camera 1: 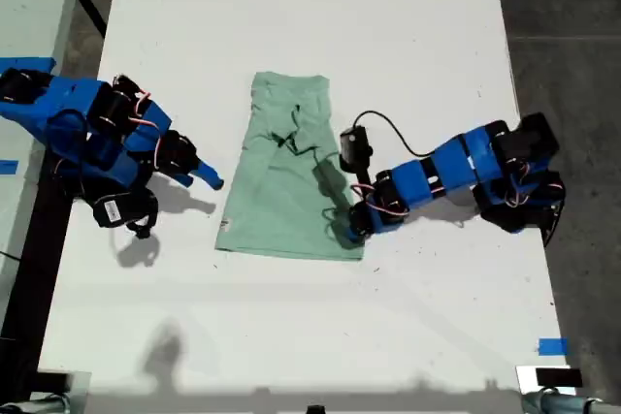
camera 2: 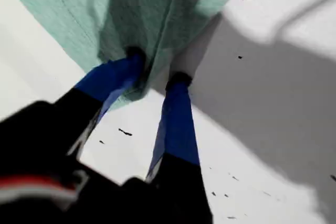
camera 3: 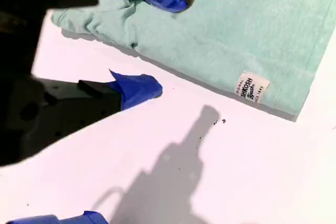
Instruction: Fold tshirt
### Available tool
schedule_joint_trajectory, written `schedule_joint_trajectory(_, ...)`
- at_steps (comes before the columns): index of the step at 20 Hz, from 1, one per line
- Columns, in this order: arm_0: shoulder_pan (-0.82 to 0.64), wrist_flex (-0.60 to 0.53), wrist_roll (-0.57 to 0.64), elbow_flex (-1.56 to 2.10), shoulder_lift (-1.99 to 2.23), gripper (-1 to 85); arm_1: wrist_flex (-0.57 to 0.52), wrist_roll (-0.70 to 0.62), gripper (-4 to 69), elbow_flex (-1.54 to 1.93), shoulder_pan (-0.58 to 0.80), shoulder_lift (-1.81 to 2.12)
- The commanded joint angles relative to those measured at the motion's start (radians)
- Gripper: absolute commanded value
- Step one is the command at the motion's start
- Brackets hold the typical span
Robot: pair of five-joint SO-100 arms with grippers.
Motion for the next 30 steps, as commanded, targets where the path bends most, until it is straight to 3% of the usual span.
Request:
schedule_joint_trajectory(1,-0.012,-0.009,-0.005,-0.005,0.026,22.5,-0.025,0.009,2.2,-0.009,-0.021,0.002)
schedule_joint_trajectory(2,-0.012,-0.012,-0.005,-0.003,0.025,22.5,-0.017,0.000,-1.2,-0.014,-0.023,0.008)
schedule_joint_trajectory(4,-0.012,-0.020,-0.005,-0.002,0.023,22.5,0.055,-0.003,-1.1,-0.051,-0.029,0.014)
schedule_joint_trajectory(10,-0.011,-0.055,-0.002,0.008,0.003,22.4,0.508,-0.043,-1.2,-0.339,-0.084,0.041)
schedule_joint_trajectory(11,-0.009,-0.055,-0.002,0.008,0.002,22.4,0.545,-0.052,-1.2,-0.390,-0.087,0.043)
schedule_joint_trajectory(16,-0.008,-0.071,-0.002,0.008,0.000,22.3,0.459,-0.107,-1.2,-0.673,-0.040,-0.057)
schedule_joint_trajectory(24,-0.015,-0.098,0.006,0.008,-0.023,22.2,0.000,-0.063,-1.2,-0.704,0.012,-0.383)
schedule_joint_trajectory(25,-0.015,-0.100,0.008,0.006,-0.028,22.2,-0.023,-0.049,0.7,-0.716,0.017,-0.437)
schedule_joint_trajectory(26,-0.015,-0.100,0.008,0.006,-0.028,22.1,-0.020,-0.043,9.6,-0.721,0.018,-0.463)
schedule_joint_trajectory(27,-0.014,-0.101,0.008,0.006,-0.029,22.1,-0.008,-0.051,25.4,-0.721,0.018,-0.468)
schedule_joint_trajectory(28,-0.014,-0.104,0.008,0.005,-0.031,22.1,0.023,-0.058,30.2,-0.721,0.014,-0.451)
schedule_joint_trajectory(30,-0.018,-0.104,0.008,0.003,-0.034,22.1,0.112,-0.071,29.3,-0.726,0.005,-0.376)
